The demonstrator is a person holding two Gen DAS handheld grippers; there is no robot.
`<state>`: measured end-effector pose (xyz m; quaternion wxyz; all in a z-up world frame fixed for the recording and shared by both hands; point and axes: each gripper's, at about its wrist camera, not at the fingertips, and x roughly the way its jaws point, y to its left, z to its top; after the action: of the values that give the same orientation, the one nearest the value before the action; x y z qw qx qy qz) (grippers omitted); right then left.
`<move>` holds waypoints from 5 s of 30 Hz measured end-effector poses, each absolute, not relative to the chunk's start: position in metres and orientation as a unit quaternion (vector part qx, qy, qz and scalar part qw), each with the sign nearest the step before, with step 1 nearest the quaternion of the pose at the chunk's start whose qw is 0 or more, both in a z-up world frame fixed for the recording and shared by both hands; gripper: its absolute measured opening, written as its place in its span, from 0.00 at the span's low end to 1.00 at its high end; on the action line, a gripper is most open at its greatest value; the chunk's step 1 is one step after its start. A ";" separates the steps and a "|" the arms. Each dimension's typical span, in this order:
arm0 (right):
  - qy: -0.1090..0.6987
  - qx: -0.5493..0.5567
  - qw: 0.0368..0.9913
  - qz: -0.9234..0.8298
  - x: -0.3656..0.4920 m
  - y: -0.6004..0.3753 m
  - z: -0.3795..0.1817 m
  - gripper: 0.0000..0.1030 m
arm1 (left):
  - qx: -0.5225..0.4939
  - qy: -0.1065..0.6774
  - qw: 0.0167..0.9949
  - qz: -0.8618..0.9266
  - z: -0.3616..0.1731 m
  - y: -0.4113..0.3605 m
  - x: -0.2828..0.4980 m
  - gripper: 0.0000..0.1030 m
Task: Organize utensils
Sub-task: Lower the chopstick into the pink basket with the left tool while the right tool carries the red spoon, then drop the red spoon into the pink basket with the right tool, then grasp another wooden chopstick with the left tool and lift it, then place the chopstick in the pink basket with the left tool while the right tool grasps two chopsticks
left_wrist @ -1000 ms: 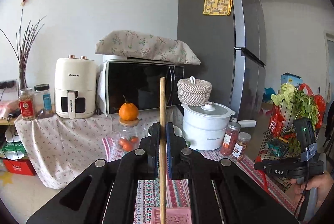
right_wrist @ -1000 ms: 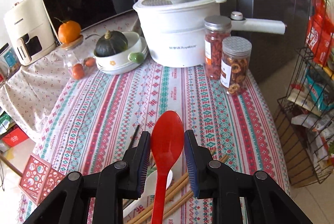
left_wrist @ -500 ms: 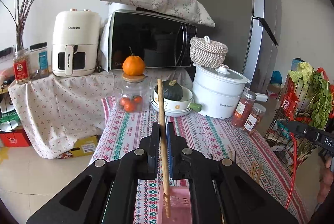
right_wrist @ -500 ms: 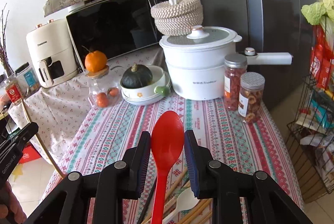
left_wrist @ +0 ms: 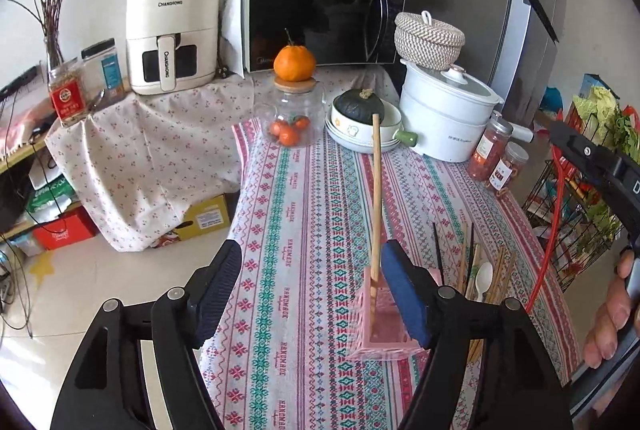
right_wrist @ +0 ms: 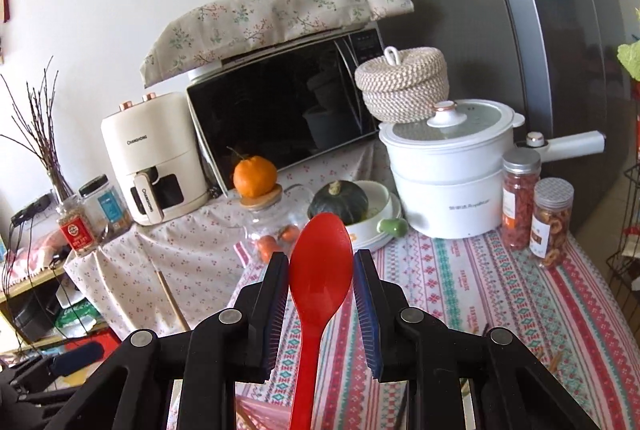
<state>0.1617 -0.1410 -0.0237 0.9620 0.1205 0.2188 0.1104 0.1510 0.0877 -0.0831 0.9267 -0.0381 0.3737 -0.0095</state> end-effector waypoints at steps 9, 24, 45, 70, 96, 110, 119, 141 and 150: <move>0.137 0.067 0.986 0.063 0.163 -0.083 -0.031 0.29 | -0.032 0.449 0.893 -0.008 -0.120 0.119 0.140 0.74; 0.179 0.006 0.983 0.047 0.175 -0.056 -0.074 0.30 | -0.017 0.460 0.888 -0.005 -0.122 0.123 0.142 0.74; 0.283 0.058 0.952 0.100 0.153 -0.151 -0.036 0.81 | 0.002 0.443 0.896 -0.030 -0.100 0.088 0.132 0.82; 0.483 0.063 0.873 -0.024 0.143 -0.314 -0.099 0.90 | 0.078 0.506 0.840 -0.177 -0.092 -0.111 0.163 0.85; 0.555 0.095 0.826 -0.023 0.192 -0.348 -0.160 0.90 | 0.055 0.622 0.776 -0.091 -0.243 -0.182 0.335 0.16; 0.569 0.105 0.816 -0.013 0.199 -0.334 -0.169 0.90 | 0.081 0.547 0.824 -0.124 -0.183 -0.163 0.283 0.06; 0.574 0.095 0.814 -0.002 0.201 -0.312 -0.168 0.89 | 0.079 0.470 0.861 -0.179 -0.103 -0.134 0.213 0.05; 0.600 0.057 0.797 -0.039 0.249 -0.274 -0.213 0.44 | 0.011 0.415 0.882 -0.223 -0.066 -0.044 0.126 0.05; 0.609 0.034 0.792 -0.028 0.246 -0.264 -0.214 0.12 | -0.005 0.415 0.886 -0.207 -0.066 -0.021 0.120 0.05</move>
<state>0.2464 -0.2645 -0.2140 0.7919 0.0342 0.6090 -0.0284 0.1204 -0.0210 -0.0661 0.8861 -0.0048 0.4148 -0.2066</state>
